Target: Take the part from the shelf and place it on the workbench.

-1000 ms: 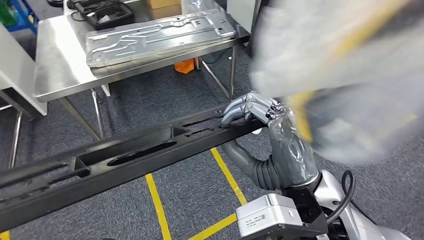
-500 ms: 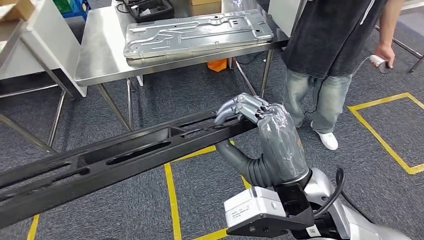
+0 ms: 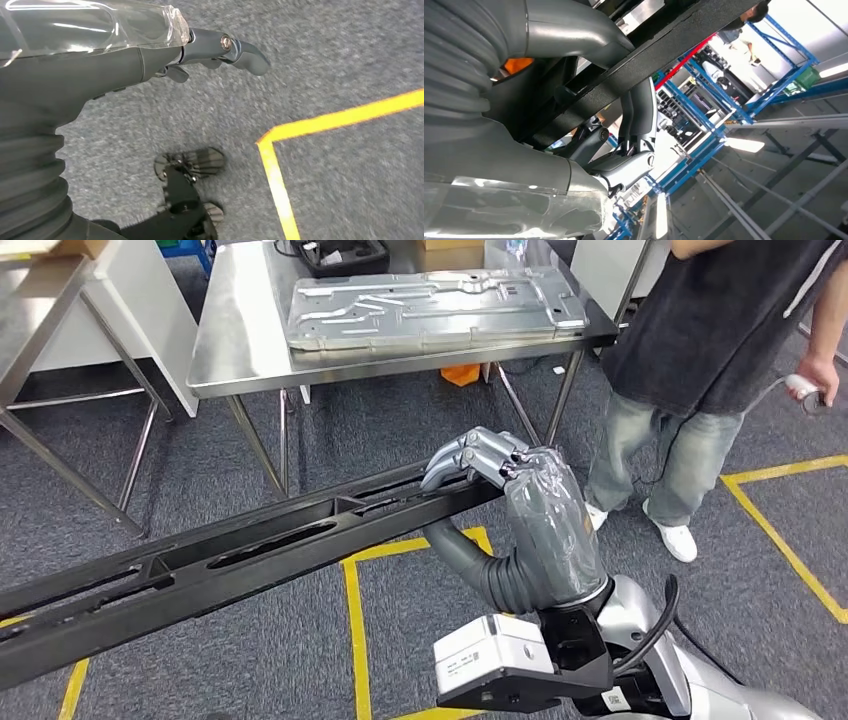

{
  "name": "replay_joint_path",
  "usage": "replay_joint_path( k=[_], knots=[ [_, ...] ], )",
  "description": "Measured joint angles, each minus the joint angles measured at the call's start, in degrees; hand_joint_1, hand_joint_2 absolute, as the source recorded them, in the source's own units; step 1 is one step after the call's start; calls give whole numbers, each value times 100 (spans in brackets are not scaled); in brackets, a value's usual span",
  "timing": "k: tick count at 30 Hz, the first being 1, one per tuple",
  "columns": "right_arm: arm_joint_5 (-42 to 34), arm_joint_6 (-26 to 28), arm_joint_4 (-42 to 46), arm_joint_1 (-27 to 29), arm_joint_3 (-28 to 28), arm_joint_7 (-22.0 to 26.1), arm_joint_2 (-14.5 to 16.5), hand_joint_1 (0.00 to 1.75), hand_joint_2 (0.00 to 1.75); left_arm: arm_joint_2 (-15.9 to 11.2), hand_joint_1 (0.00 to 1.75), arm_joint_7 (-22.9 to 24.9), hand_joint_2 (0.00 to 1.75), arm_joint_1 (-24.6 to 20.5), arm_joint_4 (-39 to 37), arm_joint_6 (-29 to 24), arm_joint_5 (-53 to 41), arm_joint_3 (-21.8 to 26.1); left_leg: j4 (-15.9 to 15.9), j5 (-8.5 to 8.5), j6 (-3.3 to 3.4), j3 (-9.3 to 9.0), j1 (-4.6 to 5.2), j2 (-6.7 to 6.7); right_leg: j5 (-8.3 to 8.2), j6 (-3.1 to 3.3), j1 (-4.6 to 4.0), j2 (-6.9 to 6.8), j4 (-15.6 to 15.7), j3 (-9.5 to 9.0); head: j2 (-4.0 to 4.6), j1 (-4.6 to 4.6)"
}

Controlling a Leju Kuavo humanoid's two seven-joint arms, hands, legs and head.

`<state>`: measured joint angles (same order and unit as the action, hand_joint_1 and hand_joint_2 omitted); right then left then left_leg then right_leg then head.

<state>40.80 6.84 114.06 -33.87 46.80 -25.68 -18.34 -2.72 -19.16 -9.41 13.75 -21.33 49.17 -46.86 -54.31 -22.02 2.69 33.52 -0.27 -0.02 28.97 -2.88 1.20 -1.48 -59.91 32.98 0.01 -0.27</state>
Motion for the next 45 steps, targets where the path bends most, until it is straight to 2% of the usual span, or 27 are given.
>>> replay_joint_path(
  k=[2,3,4,5,7,9,10,14,15,17,18,19,20,21,23,25,29,31,33,34,35,36,38,39,41,44,45],
  knots=[
    [-4,-2,-18,6,1,-5,0,175,175,0,0,-6,175,-14,0,59,1,0,2,-15,43,-18,8,-27,342,-11,-3,59,-796,412,0,-11],
    [-5,-4,-27,13,2,-8,-1,175,175,-1,0,-6,175,-15,0,90,4,0,1,-22,55,-25,13,-49,444,-15,-4,73,-1149,620,0,-15],
    [-5,-6,-36,18,3,-10,-2,175,175,-1,0,-6,175,-12,0,119,10,1,-1,-31,60,-34,17,-73,419,-16,-3,77,-1284,729,0,-15],
    [-5,-8,-43,22,4,-12,-4,175,175,-1,0,-6,175,-9,0,145,16,1,-4,-40,59,-48,17,-101,288,-13,-2,78,-1201,730,0,-16],
    [-8,-11,-51,23,4,-14,-7,175,175,0,0,-5,175,-10,0,174,25,1,-16,-69,34,-85,10,-159,-163,-1,3,88,-465,432,1,-17],
    [-28,-17,-54,20,4,-13,-7,175,175,-1,0,-5,175,-15,0,189,25,1,-45,-115,-21,-99,27,-205,-425,25,-5,113,207,131,1,-17],
    [-43,-22,-55,18,4,-13,-9,175,175,-3,0,-5,175,-15,0,199,23,1,-49,-132,-52,-99,34,-218,-453,48,-15,124,355,66,1,-16],
    [-69,-50,-58,1,4,-15,-11,175,175,-5,0,-5,175,-3,0,250,11,-1,-185,-250,-174,-46,5,-181,-454,176,-18,111,407,46,1,-6],
    [-71,-56,-58,-5,5,-14,-10,175,175,-6,0,-5,175,-7,0,260,11,-2,-429,-388,-207,60,-5,-148,-457,203,-5,105,412,42,1,2],
    [-72,-64,-60,-7,7,-13,-9,175,175,-11,0,-5,175,-13,0,286,20,-2,-1228,-761,-269,441,-22,-96,-447,234,-3,97,412,38,1,22],
    [-73,-70,-62,-6,11,-11,-9,175,175,-14,0,-5,175,-9,0,305,25,-2,-1605,-892,-289,635,-30,-89,-442,238,-4,95,411,38,1,23],
    [-73,-77,-63,-6,16,-11,-9,175,175,-14,0,-5,175,-4,0,325,27,-3,-1810,-925,-299,754,-36,-85,-437,238,-4,94,411,34,1,25],
    [-73,-85,-66,-7,22,-11,-9,175,175,-14,0,-5,175,-1,0,344,27,-3,-1782,-846,-301,761,-40,-78,-429,234,-3,93,410,25,1,26],
    [-73,-93,-67,-9,27,-12,-8,175,175,-14,0,-5,175,-2,0,364,26,-3,-1509,-672,-296,646,-44,-67,-420,227,-3,92,410,9,1,26],
    [-75,-125,-68,-42,33,-16,-2,175,175,-17,0,-5,175,-20,0,391,25,-3,-631,-273,-260,235,-30,-22,-391,193,-14,93,408,-31,1,27],
    [-89,-160,-69,-106,38,-22,4,175,175,-20,0,-4,175,-41,0,406,25,-2,-121,-107,-195,7,5,4,-361,143,-33,95,407,-53,1,25],
    [-112,-194,-77,-185,40,-29,13,175,175,-21,0,-1,175,-49,0,413,22,-2,-52,-103,-44,-32,19,-30,-275,26,-21,87,342,-53,1,20],
    [-113,-197,-79,-206,40,-32,13,175,175,-21,0,-1,175,-56,0,413,11,-2,-27,-97,27,-73,1,-37,-8,-3,-11,92,-162,172,1,10],
    [-115,-200,-84,-209,43,-37,13,175,175,-22,0,-1,175,-58,0,413,2,-2,-29,-119,72,-92,12,-42,318,-20,-15,93,-972,598,1,0],
    [-116,-204,-86,-206,45,-42,11,175,175,-22,0,1,175,-55,0,413,0,-2,-30,-130,82,-102,19,-50,368,-25,-15,93,-1230,755,0,-1],
    [-116,-208,-87,-205,47,-46,9,175,175,-22,0,4,175,-53,0,415,-4,-2,-32,-143,84,-116,24,-62,303,-24,-15,93,-1273,811,0,-2],
    [-117,-211,-88,-205,48,-50,8,175,175,-21,0,8,175,-52,0,419,-9,-2,-33,-158,77,-139,25,-78,132,-18,-15,93,-1070,743,1,-2],
    [-117,-215,-88,-209,48,-59,7,175,175,-21,0,13,175,-54,0,428,-19,-2,-37,-203,45,-196,30,-109,-289,10,-18,99,-260,373,1,-2],
    [-118,-216,-88,-212,48,-64,7,175,175,-21,0,14,175,-58,0,433,-24,-2,-45,-227,21,-212,41,-119,-417,32,-27,105,86,212,1,-2],
    [-119,-220,-88,-214,48,-79,4,175,175,-21,0,16,175,-62,0,437,-31,-2,-47,-258,-29,-217,59,-126,-460,80,-48,115,383,77,1,0],
    [-119,-230,-88,-217,48,-96,-1,175,175,-25,0,17,175,-59,0,442,-34,-4,-92,-318,-125,-195,39,-110,-455,166,-50,113,415,64,0,2],
    [-119,-231,-88,-218,48,-98,-1,175,175,-28,0,17,175,-62,0,446,-34,-5,-243,-404,-165,-130,26,-97,-452,196,-38,111,423,52,0,8]
  ],
)
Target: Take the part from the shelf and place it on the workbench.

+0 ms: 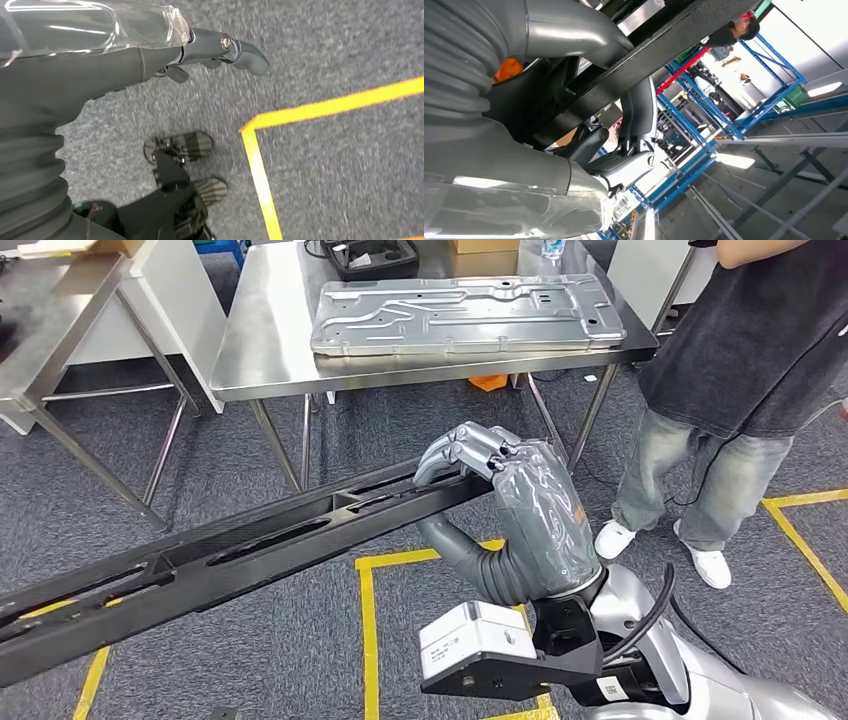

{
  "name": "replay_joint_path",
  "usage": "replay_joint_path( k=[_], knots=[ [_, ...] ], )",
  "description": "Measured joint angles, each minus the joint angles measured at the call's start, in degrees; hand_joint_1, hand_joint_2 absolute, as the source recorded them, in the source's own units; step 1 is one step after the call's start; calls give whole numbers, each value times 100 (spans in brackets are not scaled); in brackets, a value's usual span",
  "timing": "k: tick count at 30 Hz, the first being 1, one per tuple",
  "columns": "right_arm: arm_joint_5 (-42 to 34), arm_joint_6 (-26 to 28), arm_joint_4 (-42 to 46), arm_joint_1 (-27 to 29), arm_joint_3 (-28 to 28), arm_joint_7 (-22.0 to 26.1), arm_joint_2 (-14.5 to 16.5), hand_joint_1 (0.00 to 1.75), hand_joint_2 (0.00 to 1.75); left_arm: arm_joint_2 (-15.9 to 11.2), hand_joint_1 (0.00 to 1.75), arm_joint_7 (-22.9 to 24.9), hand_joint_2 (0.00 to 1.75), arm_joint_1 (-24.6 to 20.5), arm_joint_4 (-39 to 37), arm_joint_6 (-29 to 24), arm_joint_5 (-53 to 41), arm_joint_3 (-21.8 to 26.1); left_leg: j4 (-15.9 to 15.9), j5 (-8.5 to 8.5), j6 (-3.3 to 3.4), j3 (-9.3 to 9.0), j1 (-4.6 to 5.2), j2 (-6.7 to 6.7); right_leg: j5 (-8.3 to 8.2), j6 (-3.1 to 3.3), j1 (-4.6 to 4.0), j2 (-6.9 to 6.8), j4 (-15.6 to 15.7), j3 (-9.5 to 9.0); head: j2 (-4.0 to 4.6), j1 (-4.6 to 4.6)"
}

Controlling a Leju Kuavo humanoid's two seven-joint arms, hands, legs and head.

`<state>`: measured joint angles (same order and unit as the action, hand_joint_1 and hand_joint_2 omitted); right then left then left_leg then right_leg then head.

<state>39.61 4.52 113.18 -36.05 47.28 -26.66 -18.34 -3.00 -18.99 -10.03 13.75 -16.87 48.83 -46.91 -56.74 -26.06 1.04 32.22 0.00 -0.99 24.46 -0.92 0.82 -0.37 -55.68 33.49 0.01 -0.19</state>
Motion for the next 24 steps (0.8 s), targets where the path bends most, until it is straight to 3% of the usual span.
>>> replay_joint_path(
  k=[4,6,7,9,11,14,17,19,21,22,23,24],
  knots=[
    [1,-3,-1,8,3,-17,1,175,175,-10,0,0,175,10,0,7,2,-1,-1379,-523,-119,721,-55,30,35,59,20,-1,4,-30,0,20],
    [1,-4,-2,18,6,-23,1,175,175,-10,0,0,175,21,0,9,2,-2,-1576,-477,-142,887,-78,38,55,61,25,0,3,-48,0,21],
    [1,-4,-1,20,7,-25,1,175,175,-10,0,0,175,22,0,10,1,-2,-1410,-338,-150,839,-90,45,70,54,29,1,3,-68,0,21],
    [2,-4,0,18,7,-25,1,175,175,-12,0,0,175,20,0,10,1,-2,-671,88,-147,539,-107,73,113,20,36,1,4,-132,1,21],
    [1,-4,0,15,7,-25,1,175,175,-14,0,2,175,12,0,10,2,-2,-4,336,-109,247,-83,102,156,-29,20,2,2,-178,2,25],
    [-1,-4,0,12,5,-26,1,175,175,-13,0,8,175,9,0,10,2,-2,162,315,-24,173,-37,98,183,-104,9,-4,17,-184,0,25],
    [1,-4,0,3,3,-26,-1,175,175,-13,0,8,175,14,0,10,1,-2,214,314,79,97,-52,74,273,-193,26,-11,-74,-185,0,21],
    [2,-4,0,4,1,-26,-4,175,175,-13,0,8,175,4,0,10,1,-2,244,294,150,23,-63,72,534,-214,34,-4,-653,88,1,10],
    [1,-5,0,20,2,-26,-10,175,175,-13,0,9,175,2,0,10,1,-2,244,250,199,-24,-46,71,791,-224,33,-2,-1448,550,1,2],
    [0,-6,0,29,3,-28,-14,175,175,-13,0,11,175,6,0,10,1,-2,244,226,207,-48,-37,65,788,-225,34,-2,-1646,702,1,2],
    [0,-7,0,34,4,-29,-18,175,175,-13,0,12,175,11,0,10,0,-2,242,200,205,-79,-32,55,672,-221,34,-2,-1615,742,0,1],
    [0,-7,0,35,4,-29,-21,175,175,-12,0,13,175,15,0,10,0,-2,241,171,194,-118,-31,43,458,-210,34,-2,-1348,660,1,1]
  ],
)
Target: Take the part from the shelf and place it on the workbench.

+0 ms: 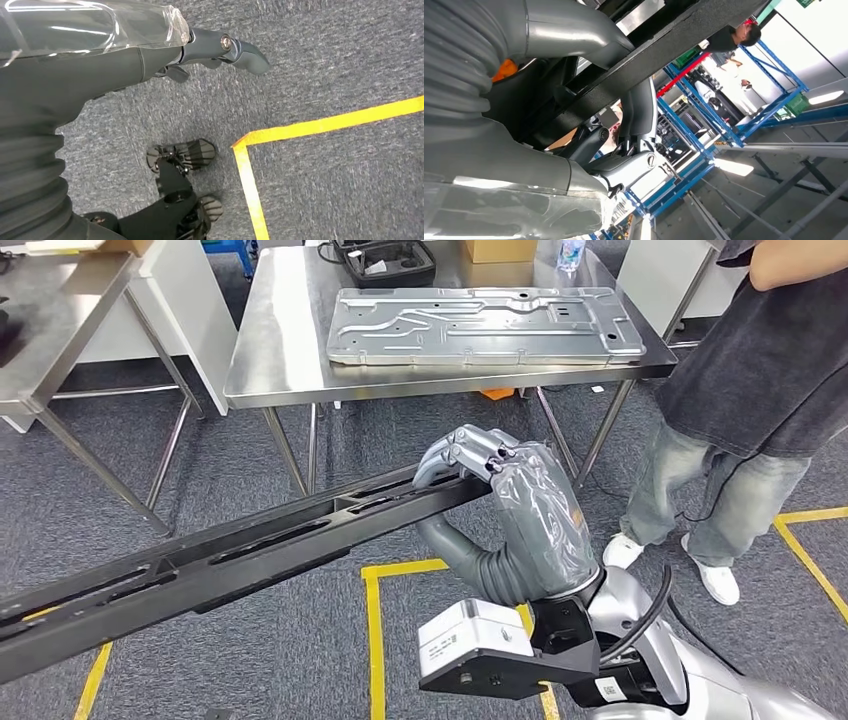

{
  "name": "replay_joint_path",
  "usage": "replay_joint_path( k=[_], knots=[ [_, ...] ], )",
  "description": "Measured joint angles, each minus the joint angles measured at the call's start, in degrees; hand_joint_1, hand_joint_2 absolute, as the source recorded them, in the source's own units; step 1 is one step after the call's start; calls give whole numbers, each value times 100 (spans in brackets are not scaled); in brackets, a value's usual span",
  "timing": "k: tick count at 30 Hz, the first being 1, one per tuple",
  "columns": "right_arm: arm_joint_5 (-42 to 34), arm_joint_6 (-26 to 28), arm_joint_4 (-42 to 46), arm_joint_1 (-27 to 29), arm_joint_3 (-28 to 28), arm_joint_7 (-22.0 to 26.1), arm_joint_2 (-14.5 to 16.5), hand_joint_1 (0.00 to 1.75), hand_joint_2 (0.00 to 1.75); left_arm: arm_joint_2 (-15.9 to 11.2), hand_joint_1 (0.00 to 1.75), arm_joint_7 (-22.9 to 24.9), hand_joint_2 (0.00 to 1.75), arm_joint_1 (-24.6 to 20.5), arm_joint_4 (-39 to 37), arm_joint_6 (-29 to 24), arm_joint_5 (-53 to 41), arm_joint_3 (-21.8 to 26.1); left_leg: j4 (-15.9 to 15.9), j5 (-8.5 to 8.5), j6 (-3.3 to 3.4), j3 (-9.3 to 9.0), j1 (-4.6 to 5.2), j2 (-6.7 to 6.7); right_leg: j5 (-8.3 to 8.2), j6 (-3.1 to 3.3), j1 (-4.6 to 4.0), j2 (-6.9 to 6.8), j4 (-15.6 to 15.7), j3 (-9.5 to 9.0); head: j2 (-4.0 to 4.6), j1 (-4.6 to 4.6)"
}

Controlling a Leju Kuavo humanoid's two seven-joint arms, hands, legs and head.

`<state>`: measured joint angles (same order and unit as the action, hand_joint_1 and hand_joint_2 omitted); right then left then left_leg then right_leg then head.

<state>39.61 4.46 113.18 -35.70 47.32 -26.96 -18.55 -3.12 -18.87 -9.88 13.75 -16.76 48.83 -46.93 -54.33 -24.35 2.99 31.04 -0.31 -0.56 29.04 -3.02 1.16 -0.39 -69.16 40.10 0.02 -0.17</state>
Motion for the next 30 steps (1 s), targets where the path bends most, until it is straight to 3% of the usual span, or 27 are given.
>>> replay_joint_path(
  k=[1,3,4,8,10,12,13,14,15,17,19,22,24,25,27,28,29,30],
  knots=[
    [0,0,0,-2,0,-1,-2,175,175,1,0,1,175,1,0,1,0,0,-3,-34,-17,-39,0,-12,-252,13,0,0,413,-162,0,-1],
    [1,0,0,-7,0,2,-3,175,175,3,0,1,175,-4,0,4,0,0,-20,-102,-72,-84,22,-28,-530,47,-12,6,1109,-466,0,1],
    [0,0,0,-8,-1,3,-3,175,175,4,0,2,175,-6,0,5,-1,0,-22,-125,-100,-88,32,-31,-552,70,-22,10,1264,-533,-1,2],
    [3,0,0,-15,-3,1,-15,175,175,4,0,3,175,-13,1,11,-8,-3,-129,-242,-217,-64,7,-17,-489,208,-32,15,1321,-585,0,14],
    [3,0,0,-20,-4,2,-11,175,175,4,0,3,175,-21,1,15,-13,-4,-682,-486,-279,215,-11,-1,-461,260,-14,13,1328,-623,0,33],
    [2,-6,0,-16,-3,1,-10,175,175,2,0,3,175,-11,1,17,-9,-4,-1510,-751,-320,703,-19,4,-428,283,-16,14,1327,-644,0,42],
    [1,-10,0,-14,-3,1,-10,175,175,2,0,4,175,-1,1,20,-8,-5,-1772,-776,-328,892,-21,5,-409,286,-18,18,1327,-663,-1,43],
    [1,-15,0,-12,-2,0,-10,175,175,3,0,4,175,6,1,22,-10,-5,-1800,-685,-325,970,-21,5,-386,284,-20,22,1327,-692,-1,44],
    [0,-18,0,-11,-2,-1,-10,175,175,3,0,5,175,9,0,25,-14,-6,-1566,-474,-310,915,-19,6,-358,278,-23,26,1327,-735,-2,44],
    [-1,-18,0,-14,-2,-2,-10,175,175,-2,0,5,175,6,0,26,-17,-7,-712,20,-236,582,5,14,-295,252,-34,29,1332,-832,-1,43],
    [-2,-19,0,-16,-3,-7,-11,175,175,-10,0,6,175,1,0,28,-17,-8,-145,219,-158,338,50,26,-251,210,-46,29,1340,-871,0,44],
    [-3,-19,0,-16,-9,-25,-13,175,175,-11,0,9,175,-1,0,32,-18,-9,-39,175,-88,278,62,28,-210,125,-45,27,1362,-888,-1,41],
    [-1,-13,0,-19,-19,-44,-23,175,175,-11,0,6,175,-3,0,31,-24,-9,28,167,-33,190,24,24,-79,73,-49,29,1151,-826,-1,35],
    [-2,-8,0,-15,-23,-57,-34,175,175,-11,0,4,175,-6,0,31,-28,-9,54,161,-6,139,4,25,50,54,-49,32,863,-694,0,31],
    [-5,3,-1,10,-27,-85,-63,175,175,-11,0,3,175,-10,0,32,-32,-9,57,120,32,81,7,25,334,27,-47,33,63,-245,-1,22],
    [-10,9,-1,28,-31,-98,-81,175,175,-11,0,3,175,-7,0,33,-33,-9,55,96,36,56,7,23,379,16,-42,32,-230,-40,-1,20],
    [-20,15,-2,41,-39,-110,-100,175,175,-11,0,3,175,-4,0,36,-33,-9,52,68,33,28,5,18,313,7,-36,32,-323,74,-1,19],
    [-34,19,-5,50,-55,-122,-123,175,175,-10,0,3,175,-1,0,39,-35,-9,47,36,23,-8,2,10,132,2,-28,31,-174,67,-1,18]
  ],
)
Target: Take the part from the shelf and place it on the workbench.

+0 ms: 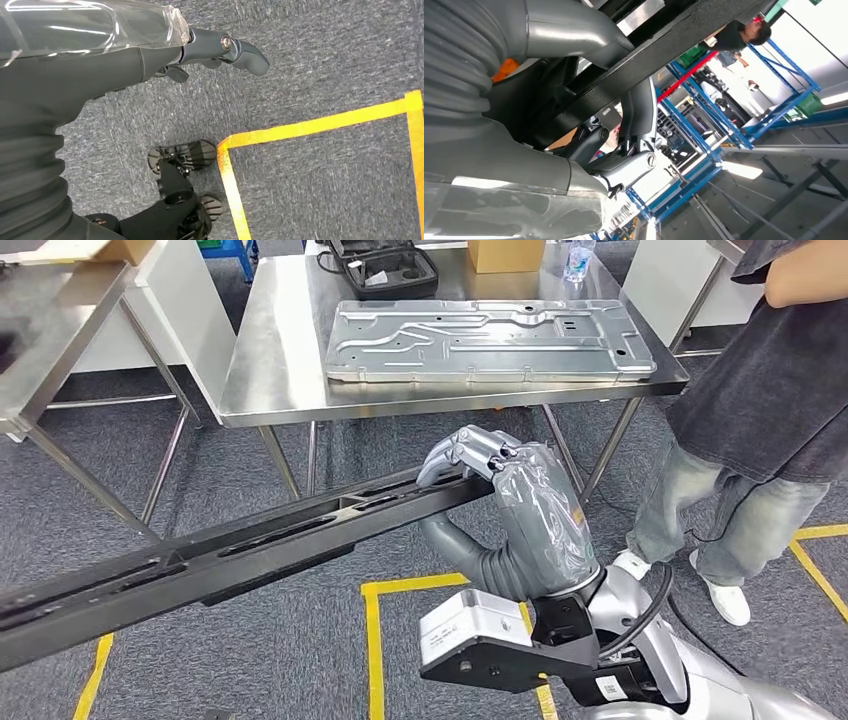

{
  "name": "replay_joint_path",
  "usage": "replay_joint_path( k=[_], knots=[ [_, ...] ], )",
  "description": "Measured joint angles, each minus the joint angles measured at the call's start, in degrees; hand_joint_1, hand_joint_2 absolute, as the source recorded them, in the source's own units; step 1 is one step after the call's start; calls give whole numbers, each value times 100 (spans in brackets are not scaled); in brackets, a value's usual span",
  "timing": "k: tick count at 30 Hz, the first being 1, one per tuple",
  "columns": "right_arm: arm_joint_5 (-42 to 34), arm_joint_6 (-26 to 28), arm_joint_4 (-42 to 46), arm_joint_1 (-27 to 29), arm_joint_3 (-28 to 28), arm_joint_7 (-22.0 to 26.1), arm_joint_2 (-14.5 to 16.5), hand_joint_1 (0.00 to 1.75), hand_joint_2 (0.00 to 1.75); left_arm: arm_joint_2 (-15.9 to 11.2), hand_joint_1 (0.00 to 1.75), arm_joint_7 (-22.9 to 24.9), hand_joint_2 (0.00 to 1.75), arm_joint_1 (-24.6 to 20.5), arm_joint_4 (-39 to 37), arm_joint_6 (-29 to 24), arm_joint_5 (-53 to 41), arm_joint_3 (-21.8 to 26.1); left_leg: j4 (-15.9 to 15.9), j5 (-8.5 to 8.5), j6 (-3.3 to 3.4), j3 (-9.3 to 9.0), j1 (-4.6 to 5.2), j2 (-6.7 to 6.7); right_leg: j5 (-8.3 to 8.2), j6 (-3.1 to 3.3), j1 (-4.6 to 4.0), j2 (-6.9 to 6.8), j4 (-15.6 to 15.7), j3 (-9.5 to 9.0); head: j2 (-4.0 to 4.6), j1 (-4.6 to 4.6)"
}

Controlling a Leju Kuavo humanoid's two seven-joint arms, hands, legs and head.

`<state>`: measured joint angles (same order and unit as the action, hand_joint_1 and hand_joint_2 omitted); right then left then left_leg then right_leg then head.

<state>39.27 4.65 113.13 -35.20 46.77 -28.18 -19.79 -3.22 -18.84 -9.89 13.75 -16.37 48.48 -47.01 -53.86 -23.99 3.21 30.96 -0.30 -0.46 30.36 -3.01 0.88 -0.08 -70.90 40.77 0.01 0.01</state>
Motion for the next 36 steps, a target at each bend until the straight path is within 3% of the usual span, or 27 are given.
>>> replay_joint_path(
  k=[2,4,7,9,10,12,13,14,15,16,18,19,21,24,26,28,29,30,31,33,34,36],
  knots=[
    [-39,5,-9,4,-51,-25,-51,175,175,4,0,3,175,2,0,10,-5,0,-23,-81,-45,-75,-4,-18,-488,-4,20,-1,792,-288,1,-2],
    [-90,6,-20,4,-108,-54,-93,175,175,5,0,12,175,-4,0,17,-18,0,-55,-167,-107,-107,15,-25,-728,30,23,4,1378,-530,0,-2],
    [-199,9,-40,6,-195,-96,-147,175,175,6,0,28,175,-14,1,22,-42,-2,-50,-237,-186,-117,22,-22,-697,133,1,12,1471,-570,0,1],
    [-279,9,-66,4,-268,-118,-187,175,175,9,0,44,175,-19,1,34,-59,-7,-238,-357,-240,-49,3,-12,-673,195,16,11,1482,-602,0,14],
    [-319,9,-82,2,-302,-126,-205,175,175,10,0,54,175,-24,1,40,-65,-10,-521,-488,-270,87,-6,-5,-660,221,25,10,1485,-620,0,23],
    [-394,6,-130,0,-363,-148,-250,175,175,10,0,68,175,-28,0,44,-75,-11,-1361,-797,-315,545,-13,4,-626,251,20,8,1485,-639,1,40],
    [-431,-1,-164,1,-386,-164,-278,175,175,10,0,73,175,-24,1,47,-83,-11,-1712,-878,-323,775,-14,5,-607,256,15,10,1484,-650,1,41],
    [-466,-10,-200,1,-409,-181,-309,175,175,11,0,77,175,-18,1,52,-92,-12,-1862,-850,-319,914,-14,5,-586,258,10,12,1484,-670,1,42],
    [-504,-21,-236,-1,-431,-197,-341,175,175,12,0,80,175,-14,2,57,-100,-14,-1763,-703,-304,930,-12,5,-561,256,3,16,1483,-702,1,43],
    [-543,-36,-270,-7,-455,-211,-373,175,175,13,0,83,175,-13,2,62,-104,-15,-1436,-460,-275,831,-6,5,-532,252,-4,19,1484,-746,1,43],
    [-629,-71,-338,-36,-512,-238,-434,175,175,10,0,85,175,-20,1,67,-107,-17,-568,2,-179,485,31,11,-472,228,-24,22,1489,-834,1,42],
    [-681,-97,-380,-54,-534,-256,-464,175,175,7,0,90,175,-26,1,70,-113,-18,-285,113,-133,367,59,13,-449,207,-26,20,1493,-861,1,40],
    [-799,-168,-492,-82,-567,-305,-530,175,175,3,0,104,175,-37,0,75,-131,-21,-126,110,-58,295,106,15,-424,142,-19,12,1514,-880,1,39],
    [-914,-255,-636,-114,-627,-358,-655,175,175,3,0,118,175,-48,2,81,-157,-24,-4,136,16,195,81,2,-351,54,-8,4,1445,-877,0,35],
    [-955,-281,-752,-137,-668,-375,-734,175,175,6,0,121,175,-66,2,89,-167,-24,66,133,58,89,54,1,-115,22,-5,9,883,-614,-1,25],
    [-983,-294,-890,-141,-684,-389,-797,175,175,9,0,124,175,-81,2,94,-168,-24,71,85,87,29,53,3,137,-12,-2,8,100,-148,-1,19],
    [-993,-299,-957,-134,-684,-395,-829,175,175,11,0,127,175,-82,2,94,-168,-24,70,55,89,0,55,1,138,-23,0,7,-108,23,-1,18],
    [-996,-300,-1015,-129,-684,-397,-855,175,175,14,0,130,175,-80,2,95,-169,-25,67,23,84,-34,55,-3,15,-29,0,6,-76,79,-1,17],
    [-997,-300,-1066,-127,-684,-398,-878,175,175,16,0,132,175,-79,2,95,-172,-25,64,-14,72,-78,53,-9,-208,-27,0,6,179,21,-1,15],
    [-998,-302,-1146,-128,-683,-394,-904,175,175,21,0,137,175,-82,2,96,-179,-26,51,-107,29,-167,63,-20,-705,-5,-6,6,1034,-307,0,13],
    [-999,-306,-1174,-129,-682,-392,-908,175,175,22,0,143,175,-87,2,96,-183,-26,44,-150,3,-193,75,-22,-840,22,-10,8,1355,-444,0,14],
    [-1001,-314,-1218,-131,-679,-391,-910,175,175,22,0,157,175,-98,2,96,-184,-26,42,-211,-52,-205,93,-22,-854,93,-31,12,1584,-541,1,16]
  ],
)
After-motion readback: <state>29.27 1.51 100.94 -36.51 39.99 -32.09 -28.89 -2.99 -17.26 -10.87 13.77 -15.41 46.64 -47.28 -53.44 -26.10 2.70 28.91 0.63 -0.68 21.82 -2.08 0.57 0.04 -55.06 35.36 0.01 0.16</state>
